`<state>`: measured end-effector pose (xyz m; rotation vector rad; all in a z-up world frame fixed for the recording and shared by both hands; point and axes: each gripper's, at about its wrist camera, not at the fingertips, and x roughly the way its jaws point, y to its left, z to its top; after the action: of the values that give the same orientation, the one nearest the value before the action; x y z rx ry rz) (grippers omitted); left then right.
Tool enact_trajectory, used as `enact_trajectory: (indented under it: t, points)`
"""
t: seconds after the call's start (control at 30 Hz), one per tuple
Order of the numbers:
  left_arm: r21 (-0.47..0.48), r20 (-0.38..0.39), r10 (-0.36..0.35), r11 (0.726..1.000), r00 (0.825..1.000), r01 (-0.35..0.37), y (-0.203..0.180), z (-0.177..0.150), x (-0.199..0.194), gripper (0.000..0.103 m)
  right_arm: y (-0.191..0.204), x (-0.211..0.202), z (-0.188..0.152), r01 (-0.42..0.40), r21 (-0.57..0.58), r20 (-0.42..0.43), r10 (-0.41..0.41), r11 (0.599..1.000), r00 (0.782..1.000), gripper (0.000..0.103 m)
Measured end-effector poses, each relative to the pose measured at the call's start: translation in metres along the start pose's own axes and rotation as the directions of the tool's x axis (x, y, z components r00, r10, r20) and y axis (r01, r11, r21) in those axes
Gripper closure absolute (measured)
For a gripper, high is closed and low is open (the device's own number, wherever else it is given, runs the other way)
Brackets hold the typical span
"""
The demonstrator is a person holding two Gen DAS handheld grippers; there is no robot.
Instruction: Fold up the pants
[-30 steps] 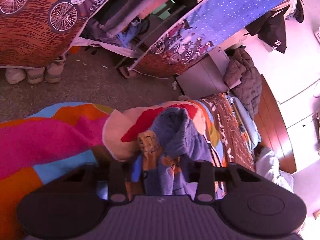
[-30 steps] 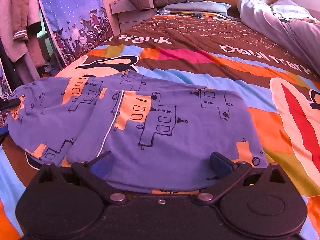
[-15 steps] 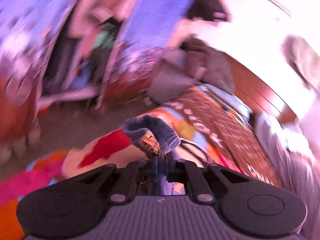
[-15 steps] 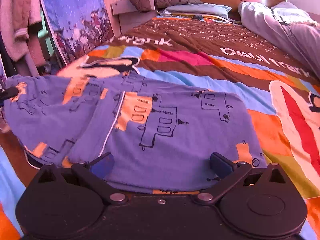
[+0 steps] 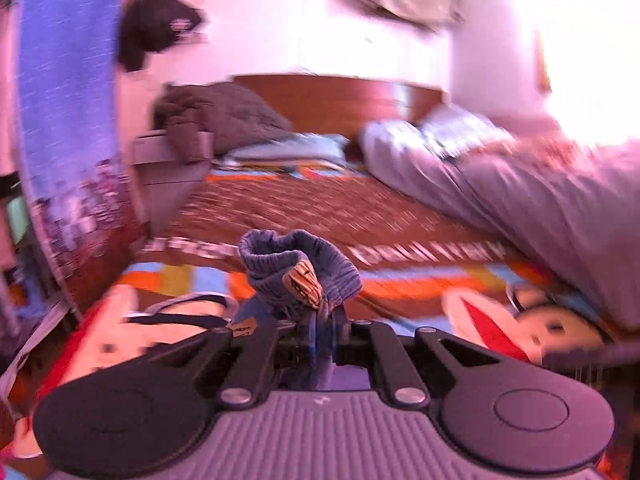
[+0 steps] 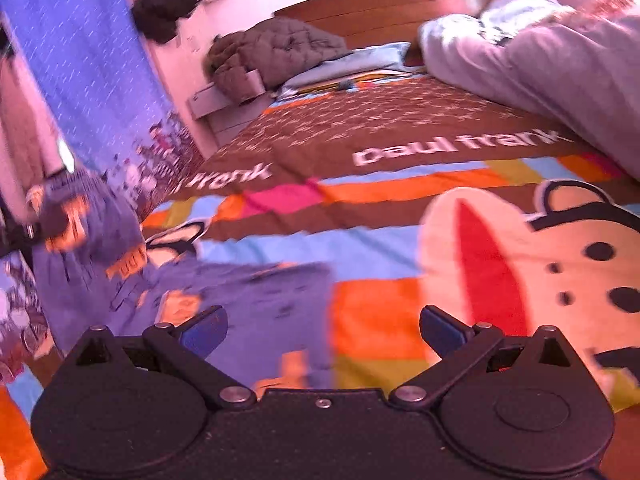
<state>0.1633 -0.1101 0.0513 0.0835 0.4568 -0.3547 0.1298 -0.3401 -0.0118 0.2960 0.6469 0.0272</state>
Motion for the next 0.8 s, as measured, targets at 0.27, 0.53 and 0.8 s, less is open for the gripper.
enact_trajectory:
  t: [0.27, 0.53, 0.8]
  points:
    - [0.171, -0.249, -0.044, 0.981, 0.968, 0.088, -0.097, -0.064, 0.059, 0.056, -0.093, -0.009, 0.014, 0.015, 0.197, 0.043, -0.024, 0.98, 0.999, 0.001]
    - [-0.043, -0.14, -0.048, 0.998, 0.989, 0.042, -0.021, -0.055, 0.002, 0.016, -0.083, 0.006, -0.005, -0.005, 0.126, -0.006, 0.005, 0.992, 1.0, 0.001]
    - [-0.326, -0.231, 0.208, 0.904, 0.95, -0.278, 0.081, -0.069, 0.027, 0.003, 0.035, 0.042, 0.011, 0.024, -0.159, 0.108, -0.006, 0.987, 0.994, 0.001]
